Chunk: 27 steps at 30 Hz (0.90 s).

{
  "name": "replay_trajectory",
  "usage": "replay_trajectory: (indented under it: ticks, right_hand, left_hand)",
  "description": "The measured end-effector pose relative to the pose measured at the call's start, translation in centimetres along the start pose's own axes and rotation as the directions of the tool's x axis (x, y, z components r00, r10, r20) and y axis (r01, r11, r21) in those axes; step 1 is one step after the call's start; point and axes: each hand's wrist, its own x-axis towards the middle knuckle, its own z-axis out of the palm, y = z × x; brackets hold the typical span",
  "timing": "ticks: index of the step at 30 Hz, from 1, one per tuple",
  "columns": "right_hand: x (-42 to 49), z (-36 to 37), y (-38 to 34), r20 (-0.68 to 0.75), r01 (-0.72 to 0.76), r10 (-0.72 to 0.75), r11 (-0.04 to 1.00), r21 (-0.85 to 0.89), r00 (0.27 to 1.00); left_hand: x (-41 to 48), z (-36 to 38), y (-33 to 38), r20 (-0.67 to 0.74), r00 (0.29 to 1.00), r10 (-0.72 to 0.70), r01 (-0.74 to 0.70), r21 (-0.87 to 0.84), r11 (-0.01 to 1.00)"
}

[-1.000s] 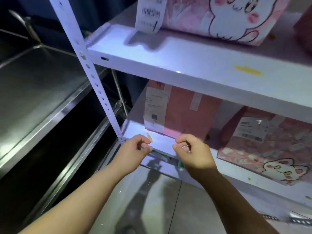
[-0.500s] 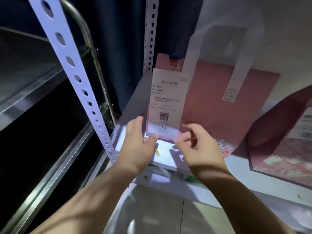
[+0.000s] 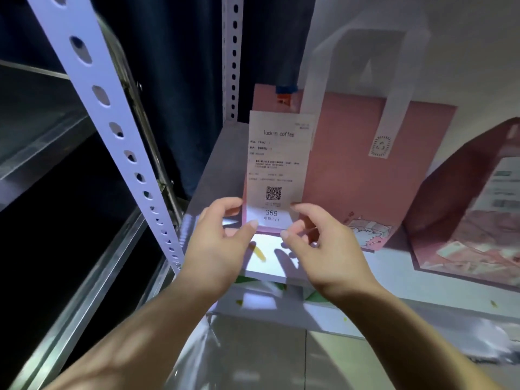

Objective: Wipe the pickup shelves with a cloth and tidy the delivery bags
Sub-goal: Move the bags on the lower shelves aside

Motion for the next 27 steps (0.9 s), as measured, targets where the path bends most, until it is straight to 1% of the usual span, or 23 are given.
replay_trajectory:
  ticks: [2, 5, 7, 11, 13, 18, 20, 24, 27]
  right_hand:
    - [-0.7, -0.4, -0.1, 0.002, -0.029, 0.029, 0.999, 0.039, 1.000]
    - [-2.2, -1.9, -0.2, -0.030, -0.065, 0.069, 0.992, 0.111, 0.997]
    - [-3.4, -3.3, 0.0, -0.082, -0.095, 0.112, 0.978, 0.186, 0.990]
    - [-5.9, -6.7, 1.3, -0.178, -0.153, 0.221, 0.931, 0.331, 0.959]
    - [-6.9, -8.6, 2.2, -0.211, -0.179, 0.268, 0.914, 0.365, 0.940]
    - [-8.4, -13.9, 5.6, -0.331, -0.203, 0.286, 0.943, 0.262, 0.899]
    - [-8.6, -16.0, 7.2, -0.388, -0.194, 0.271, 0.955, 0.226, 0.881]
    - [-8.1, -19.7, 10.2, -0.427, -0.196, 0.249, 0.967, 0.164, 0.869]
    - [-7.2, -22.0, 11.9, -0.452, -0.143, 0.140, 0.989, 0.027, 0.881]
  left_hand:
    - [-0.8, -0.1, 0.4, 0.008, 1.000, -0.024, 0.025, -0.047, 0.999]
    - [-2.3, 0.3, 1.1, 0.087, 0.992, -0.092, 0.099, -0.085, 0.991]
    - [-3.2, 0.9, 1.8, 0.134, 0.988, -0.081, 0.094, -0.093, 0.991]
    - [-4.8, 2.8, 3.4, 0.238, 0.968, -0.076, 0.076, 0.010, 0.997]
    - [-5.4, 4.3, 4.2, 0.285, 0.956, -0.068, 0.053, 0.060, 0.997]
    - [-6.2, 9.6, 5.7, 0.377, 0.925, -0.046, 0.012, 0.092, 0.996]
    - [-6.4, 12.1, 6.3, 0.390, 0.920, -0.032, -0.003, 0.087, 0.996]
    - [-6.3, 17.0, 7.4, 0.389, 0.921, 0.024, -0.058, 0.078, 0.995]
    - [-5.6, 20.6, 8.2, 0.366, 0.928, 0.066, -0.091, 0.053, 0.994]
